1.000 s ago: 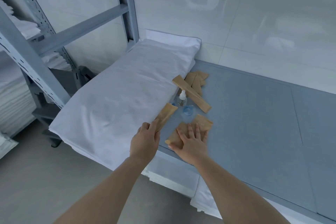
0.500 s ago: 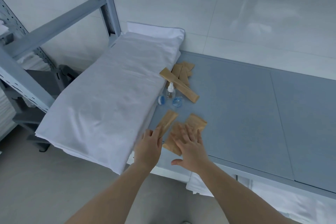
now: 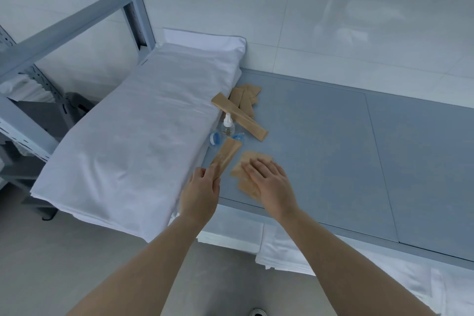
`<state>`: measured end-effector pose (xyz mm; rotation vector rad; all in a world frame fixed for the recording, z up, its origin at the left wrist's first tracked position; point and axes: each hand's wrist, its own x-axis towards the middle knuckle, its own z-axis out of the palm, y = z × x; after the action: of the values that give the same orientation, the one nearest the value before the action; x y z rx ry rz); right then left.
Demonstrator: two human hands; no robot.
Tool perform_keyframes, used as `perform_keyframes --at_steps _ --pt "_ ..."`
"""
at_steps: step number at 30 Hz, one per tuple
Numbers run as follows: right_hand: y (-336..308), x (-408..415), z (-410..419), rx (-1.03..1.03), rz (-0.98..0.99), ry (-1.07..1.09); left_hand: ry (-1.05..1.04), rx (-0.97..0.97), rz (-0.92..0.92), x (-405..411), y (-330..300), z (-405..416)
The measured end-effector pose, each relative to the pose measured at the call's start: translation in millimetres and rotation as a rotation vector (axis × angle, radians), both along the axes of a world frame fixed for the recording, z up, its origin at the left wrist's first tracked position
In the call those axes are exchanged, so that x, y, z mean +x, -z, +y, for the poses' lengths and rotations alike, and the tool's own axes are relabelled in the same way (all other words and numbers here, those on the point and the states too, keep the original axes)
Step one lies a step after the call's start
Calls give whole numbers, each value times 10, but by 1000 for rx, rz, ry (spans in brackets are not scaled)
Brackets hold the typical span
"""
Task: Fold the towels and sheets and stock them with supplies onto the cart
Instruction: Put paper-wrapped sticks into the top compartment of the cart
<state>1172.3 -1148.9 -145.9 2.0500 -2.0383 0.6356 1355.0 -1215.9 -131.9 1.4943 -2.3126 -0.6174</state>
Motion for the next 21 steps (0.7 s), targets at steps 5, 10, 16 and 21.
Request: perform_keyframes --at_steps 5,10,16,21 --pt "130 -261 -165 336 -71 64 3 -24 -49 -81 11 -32" --pt "318 -309 -190 572 -111 25 -1 -28 -29 -47 14 -13" --pt "340 -257 -131 679 -160 58 -35 -17 -28 38 40 16" --pt "341 -242 -62 564 -135 84 -43 -8 -27 71 83 66"
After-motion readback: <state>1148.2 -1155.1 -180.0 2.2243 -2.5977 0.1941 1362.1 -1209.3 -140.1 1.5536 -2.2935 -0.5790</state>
